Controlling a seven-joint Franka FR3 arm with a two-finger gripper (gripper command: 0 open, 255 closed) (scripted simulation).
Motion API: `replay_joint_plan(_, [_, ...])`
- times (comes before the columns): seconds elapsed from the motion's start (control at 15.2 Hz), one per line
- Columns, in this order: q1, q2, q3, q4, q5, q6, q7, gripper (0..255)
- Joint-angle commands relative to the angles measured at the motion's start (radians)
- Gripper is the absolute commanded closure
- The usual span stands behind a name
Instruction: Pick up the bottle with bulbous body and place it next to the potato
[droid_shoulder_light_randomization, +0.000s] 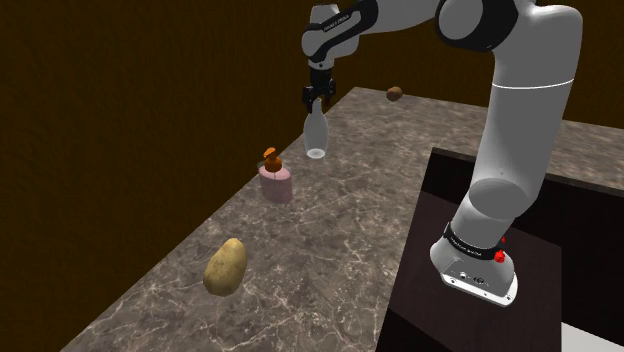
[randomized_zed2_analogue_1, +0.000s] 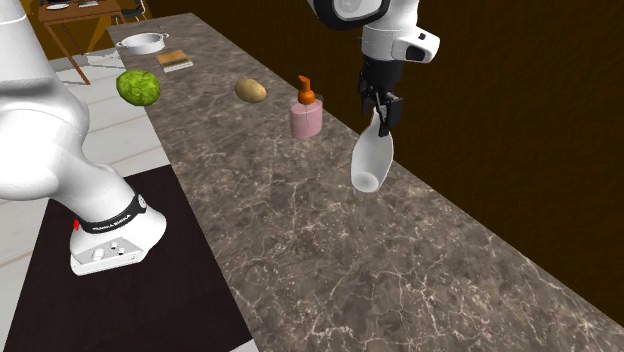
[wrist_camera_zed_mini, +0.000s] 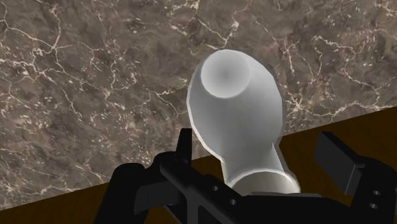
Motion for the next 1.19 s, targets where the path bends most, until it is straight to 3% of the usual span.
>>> replay_joint_plan(0.0, [0.0,0.0,0.0,0.0,0.0,0.0,0.0,0])
replay_joint_plan(0.07, [0.0,0.0,0.0,0.0,0.0,0.0,0.0,255])
replay_joint_plan(0.66, [0.0,0.0,0.0,0.0,0.0,0.0,0.0,255])
replay_joint_plan(1.12, [0.001,-0.024,-0.002,0.062,-0.006,-0.086,0.004,255])
